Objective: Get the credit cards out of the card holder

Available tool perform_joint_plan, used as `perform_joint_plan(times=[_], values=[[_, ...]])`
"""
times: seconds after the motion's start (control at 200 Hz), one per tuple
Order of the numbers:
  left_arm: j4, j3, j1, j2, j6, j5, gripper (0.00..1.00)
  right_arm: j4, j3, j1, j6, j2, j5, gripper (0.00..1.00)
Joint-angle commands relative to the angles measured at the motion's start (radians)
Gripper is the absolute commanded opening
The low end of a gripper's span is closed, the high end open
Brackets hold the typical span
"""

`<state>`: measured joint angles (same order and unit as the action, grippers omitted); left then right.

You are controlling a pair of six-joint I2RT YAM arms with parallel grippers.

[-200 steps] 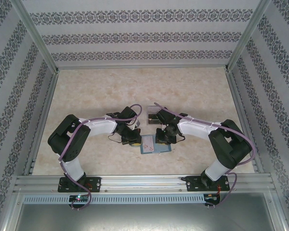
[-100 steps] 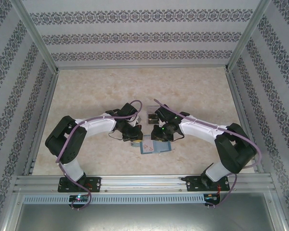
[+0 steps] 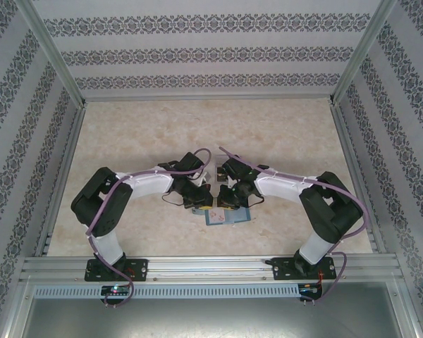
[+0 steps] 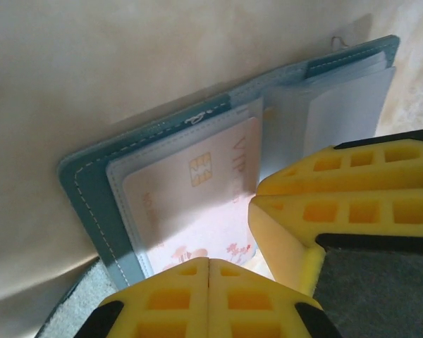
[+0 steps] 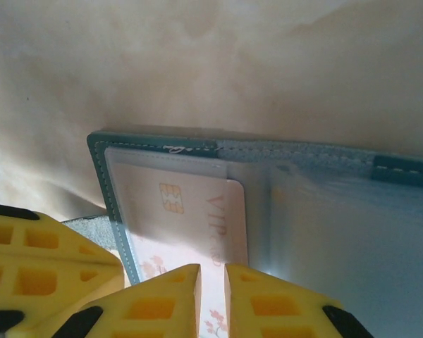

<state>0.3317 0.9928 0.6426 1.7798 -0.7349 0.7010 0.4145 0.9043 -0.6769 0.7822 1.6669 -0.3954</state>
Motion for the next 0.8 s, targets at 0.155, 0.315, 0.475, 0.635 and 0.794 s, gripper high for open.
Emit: perform_joint_plan(times=[0.155,0.315,0.475,0.635,0.794], values=[[-0.004,-0.002,0.012,0.027,0.013,0.018,0.00,0.009,0.019,-0.011,-0.009,0.033,0.007,0.20],[0.004,-0.005,0.012,0.027,0.016,0.013,0.00,0.057,0.023,-0.012,-0.031,0.032,0.055,0.23],[0.016,0.000,0.013,0.026,0.018,0.007,0.00,0.102,0.039,-0.012,-0.041,0.007,0.094,0.24],[0.030,0.014,0.012,0.027,0.022,0.005,0.00,0.131,0.052,-0.012,-0.046,-0.021,0.118,0.25],[0.042,0.026,0.012,0.027,0.026,0.002,0.00,0.167,0.066,-0.013,-0.058,-0.029,0.141,0.25]])
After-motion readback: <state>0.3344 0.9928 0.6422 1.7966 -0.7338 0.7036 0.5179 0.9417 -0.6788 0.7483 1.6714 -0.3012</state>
